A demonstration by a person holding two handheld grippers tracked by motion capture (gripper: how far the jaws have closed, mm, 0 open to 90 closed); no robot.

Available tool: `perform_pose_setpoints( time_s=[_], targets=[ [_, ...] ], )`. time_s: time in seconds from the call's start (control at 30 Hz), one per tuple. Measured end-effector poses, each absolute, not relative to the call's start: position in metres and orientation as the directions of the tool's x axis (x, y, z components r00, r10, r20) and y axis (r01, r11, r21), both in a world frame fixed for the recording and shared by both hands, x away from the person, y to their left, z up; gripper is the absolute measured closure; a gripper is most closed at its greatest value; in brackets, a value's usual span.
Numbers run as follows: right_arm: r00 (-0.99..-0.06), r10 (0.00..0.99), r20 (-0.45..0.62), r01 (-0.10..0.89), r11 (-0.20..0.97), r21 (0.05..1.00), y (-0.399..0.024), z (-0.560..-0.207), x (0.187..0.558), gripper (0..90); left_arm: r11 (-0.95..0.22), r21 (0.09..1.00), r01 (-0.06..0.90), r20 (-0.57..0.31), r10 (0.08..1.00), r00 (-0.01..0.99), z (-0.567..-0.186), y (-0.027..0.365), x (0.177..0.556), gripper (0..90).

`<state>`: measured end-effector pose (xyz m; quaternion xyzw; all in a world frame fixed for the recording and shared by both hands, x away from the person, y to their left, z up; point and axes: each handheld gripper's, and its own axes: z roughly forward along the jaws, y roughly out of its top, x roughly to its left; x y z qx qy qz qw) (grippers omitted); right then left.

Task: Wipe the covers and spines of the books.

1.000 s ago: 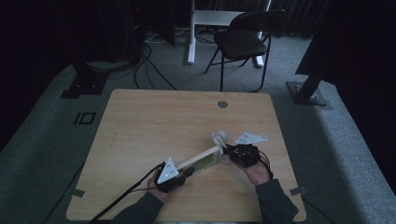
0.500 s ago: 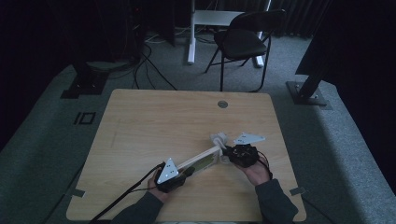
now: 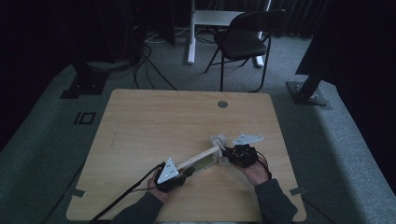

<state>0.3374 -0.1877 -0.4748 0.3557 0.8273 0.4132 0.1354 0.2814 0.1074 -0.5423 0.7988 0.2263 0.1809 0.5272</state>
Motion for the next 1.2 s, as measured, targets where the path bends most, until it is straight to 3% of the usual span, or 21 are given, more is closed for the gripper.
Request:
perform_pose_setpoints(
  time_s=[1.2],
  targets=[
    [-0.706, 0.703, 0.087, 0.522, 0.434, 0.734, -0.184, -0.498, 0.344, 81.8, -0.342, 0.924, 0.170, 0.051, 0.552, 0.832, -0.542, 0.107, 0.281, 75.9]
  ],
)
